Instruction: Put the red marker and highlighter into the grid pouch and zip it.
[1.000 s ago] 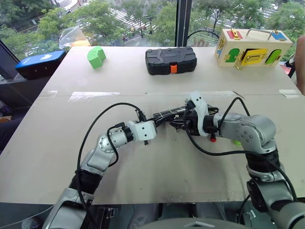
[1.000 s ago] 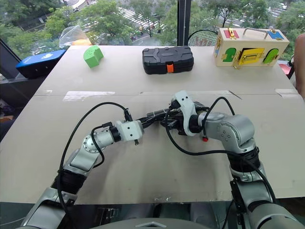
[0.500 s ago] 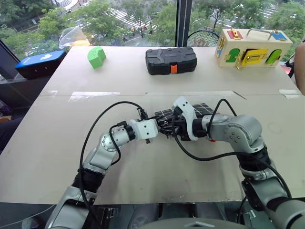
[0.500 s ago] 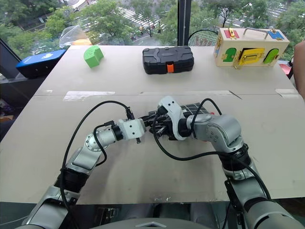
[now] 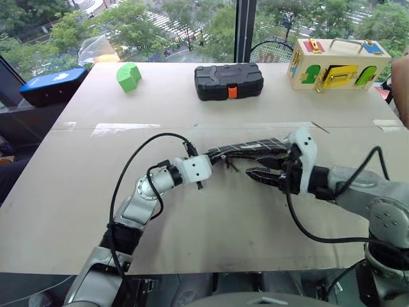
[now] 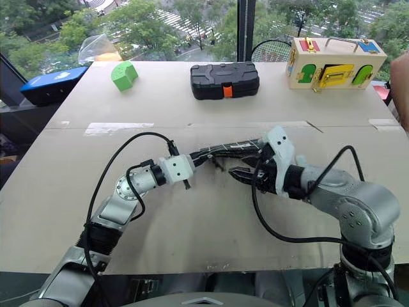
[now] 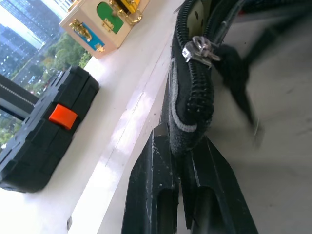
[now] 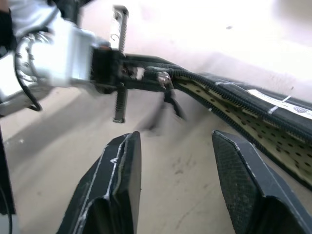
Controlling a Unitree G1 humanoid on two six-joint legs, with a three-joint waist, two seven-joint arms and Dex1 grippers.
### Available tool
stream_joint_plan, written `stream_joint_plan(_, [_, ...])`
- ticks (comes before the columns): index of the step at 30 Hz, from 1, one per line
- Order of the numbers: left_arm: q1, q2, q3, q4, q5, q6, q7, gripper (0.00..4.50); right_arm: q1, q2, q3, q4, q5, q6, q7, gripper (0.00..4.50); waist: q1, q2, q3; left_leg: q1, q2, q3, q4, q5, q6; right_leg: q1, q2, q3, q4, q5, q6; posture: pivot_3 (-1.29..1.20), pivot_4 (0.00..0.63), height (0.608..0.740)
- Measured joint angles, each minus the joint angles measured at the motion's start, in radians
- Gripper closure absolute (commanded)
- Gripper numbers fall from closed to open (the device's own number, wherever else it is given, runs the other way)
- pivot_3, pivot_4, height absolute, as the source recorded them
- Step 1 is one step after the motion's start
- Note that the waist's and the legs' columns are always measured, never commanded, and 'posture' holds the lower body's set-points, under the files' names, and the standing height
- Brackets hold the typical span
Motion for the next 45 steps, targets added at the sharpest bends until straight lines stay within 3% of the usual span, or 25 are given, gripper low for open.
stream_joint_plan(4, [-0.017,-0.001,0.0,0.026,-0.008,-0.006,-0.003,4.5,0.003,0.045,-0.064,0.021,-0.029,0.017,-0.106,4.47,0.004,0.0,0.0,0.0,-0.001,0.0,0.0,0.001,-0.001,0.0,0.0,0.0,0.0,0.0,0.0,0.0,0.15,0.74])
stream_joint_plan(8, [-0.029,-0.001,-0.002,0.037,-0.009,-0.029,-0.007,4.5,0.002,0.063,-0.058,0.095,-0.085,0.014,-0.177,4.47,0.003,0.0,0.0,0.0,-0.001,0.0,0.0,0.001,-0.002,0.0,0.0,0.0,0.0,0.0,0.0,0.0,0.15,0.74])
stream_joint_plan(14, [-0.032,-0.004,-0.004,0.068,-0.02,-0.059,-0.02,4.5,-0.007,0.062,0.052,0.224,-0.169,-0.049,-0.194,4.47,-0.002,0.0,0.0,0.0,-0.001,0.001,0.0,0.001,-0.001,-0.001,0.0,0.001,0.0,0.0,0.0,0.0,0.15,0.74])
stream_joint_plan(18, [-0.03,-0.006,-0.006,0.064,-0.04,-0.066,-0.046,4.5,-0.079,-0.063,0.32,0.281,-0.352,-0.28,-0.126,4.47,-0.004,0.002,0.001,0.0,-0.001,0.002,0.0,0.001,-0.002,-0.001,0.0,0.001,0.0,0.0,0.0,0.0,0.15,0.74])
stream_joint_plan(19, [-0.03,-0.008,-0.007,0.064,-0.043,-0.066,-0.049,4.5,-0.116,-0.145,0.453,0.289,-0.445,-0.384,-0.081,4.47,-0.004,0.002,0.001,0.0,-0.001,0.002,0.0,0.001,-0.002,-0.001,0.0,0.001,0.0,0.0,0.0,0.0,0.15,0.74])
stream_joint_plan(22, [-0.03,-0.011,-0.007,0.064,-0.044,-0.067,-0.05,4.5,-0.172,-0.244,0.701,0.321,-0.652,-0.599,0.015,4.47,-0.004,0.0,0.0,0.0,-0.003,0.001,0.0,0.001,-0.002,-0.001,0.0,-0.002,0.0,0.0,0.0,0.0,0.15,0.74])
stream_joint_plan(24, [-0.031,-0.014,-0.009,0.064,-0.044,-0.067,-0.051,4.5,-0.194,-0.295,0.806,0.37,-0.764,-0.705,0.058,4.47,-0.002,0.0,0.0,0.0,-0.004,0.001,0.001,0.001,-0.002,-0.001,0.0,-0.002,0.0,0.0,0.0,0.0,0.15,0.74])
stream_joint_plan(28, [-0.031,-0.016,-0.009,0.064,-0.044,-0.067,-0.049,4.5,-0.223,-0.376,0.874,0.472,-0.954,-0.911,0.148,2.77,-0.001,-0.001,0.0,-0.001,-0.005,0.001,0.002,0.001,-0.002,-0.001,-0.001,-0.002,0.0,0.0,0.0,0.0,0.15,0.74])
stream_joint_plan(30, [-0.031,-0.017,-0.009,0.064,-0.044,-0.067,-0.048,4.5,-0.226,-0.379,0.871,0.478,-0.973,-0.932,0.157,2.09,-0.001,-0.001,0.0,0.0,-0.005,0.001,0.002,0.001,-0.002,-0.001,-0.001,-0.002,0.0,0.0,0.0,0.0,0.15,0.74])
stream_joint_plan(34, [-0.033,-0.017,-0.008,0.075,-0.03,-0.067,-0.037,4.5,-0.169,-0.366,0.755,0.429,-0.984,-0.906,0.196,0.14,0.004,-0.001,0.0,-0.001,-0.005,-0.001,0.001,0.001,-0.002,-0.001,-0.001,-0.002,-0.001,0.0,0.0,0.0,0.15,0.74])
stream_joint_plan(37, [-0.039,-0.02,-0.005,0.087,-0.026,-0.062,-0.023,4.5,-0.102,-0.307,0.633,0.328,-0.892,-0.772,0.218,0.14,0.007,-0.001,0.0,-0.002,-0.003,-0.002,0.002,0.001,-0.002,-0.001,-0.001,-0.003,-0.001,0.0,0.0,0.0,0.15,0.74])
stream_joint_plan(39, [-0.049,-0.019,-0.004,0.101,-0.024,-0.061,-0.017,4.5,-0.032,-0.237,0.492,0.202,-0.771,-0.584,0.235,0.14,0.013,-0.001,0.0,-0.002,-0.002,-0.002,0.002,0.001,-0.002,-0.001,-0.001,-0.002,-0.001,0.0,0.0,0.0,0.15,0.74])
stream_joint_plan(43, [-0.058,-0.018,-0.006,0.113,-0.019,-0.059,-0.01,4.5,0.0,-0.203,0.361,0.085,-0.681,-0.41,0.24,0.14,0.019,-0.001,0.0,-0.002,-0.002,-0.001,0.003,0.001,-0.002,-0.001,-0.001,-0.001,-0.001,0.0,0.0,0.0,0.15,0.74])
stream_joint_plan(44, [-0.067,-0.003,0.002,0.136,-0.017,-0.06,-0.004,4.5,0.096,-0.119,0.19,-0.056,-0.657,-0.156,0.206,0.14,0.029,-0.002,-0.001,-0.003,-0.002,-0.005,0.003,0.001,-0.002,0.0,-0.001,-0.005,0.0,0.0,-0.001,0.0,0.15,0.74])
stream_joint_plan(45, [-0.07,0.002,0.009,0.149,-0.016,-0.057,0.001,4.5,0.126,-0.075,0.148,-0.076,-0.66,-0.073,0.173,0.14,0.029,-0.002,-0.001,-0.003,-0.003,-0.004,0.003,0.001,-0.002,-0.001,-0.001,-0.004,0.0,0.0,-0.001,0.0,0.15,0.74])
